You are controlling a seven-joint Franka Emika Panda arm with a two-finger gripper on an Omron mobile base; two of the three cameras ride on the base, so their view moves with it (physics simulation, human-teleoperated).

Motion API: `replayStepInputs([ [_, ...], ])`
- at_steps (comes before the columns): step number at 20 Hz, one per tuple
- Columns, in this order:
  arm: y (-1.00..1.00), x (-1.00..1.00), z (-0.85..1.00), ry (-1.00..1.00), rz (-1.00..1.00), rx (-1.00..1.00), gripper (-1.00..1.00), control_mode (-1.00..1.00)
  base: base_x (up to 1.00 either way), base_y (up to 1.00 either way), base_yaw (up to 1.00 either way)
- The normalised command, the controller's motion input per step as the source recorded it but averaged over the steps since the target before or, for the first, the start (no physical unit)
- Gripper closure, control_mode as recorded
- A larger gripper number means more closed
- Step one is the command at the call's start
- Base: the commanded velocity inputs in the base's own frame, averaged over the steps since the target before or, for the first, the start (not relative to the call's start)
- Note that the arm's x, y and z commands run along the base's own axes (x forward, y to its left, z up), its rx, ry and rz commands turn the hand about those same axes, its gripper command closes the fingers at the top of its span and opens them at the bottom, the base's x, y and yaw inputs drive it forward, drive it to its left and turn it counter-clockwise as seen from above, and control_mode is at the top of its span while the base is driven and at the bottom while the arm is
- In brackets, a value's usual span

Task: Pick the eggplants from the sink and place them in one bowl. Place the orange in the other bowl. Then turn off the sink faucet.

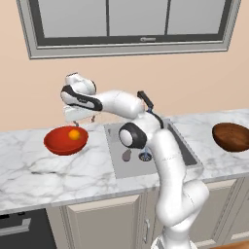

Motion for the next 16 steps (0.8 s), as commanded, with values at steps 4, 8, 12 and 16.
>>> replayStepInputs([
  [4, -1.0, -1.0, -0.13, -0.19, -0.03, 0.18, -1.0, -1.0, 0.0, 0.0, 0.0],
  [8, -1.0, -1.0, -0.02, -0.3, -0.09, 0.14, -1.0, -1.0, 0.0, 0.0, 0.0],
  [12, -1.0, -0.92, 0.0, -0.33, -0.14, 0.12, -1.0, -1.0, 0.0, 0.0, 0.0],
  [16, -1.0, -0.68, 0.0, -0.1, -0.21, 0.25, -1.0, -1.0, 0.0, 0.0, 0.0],
])
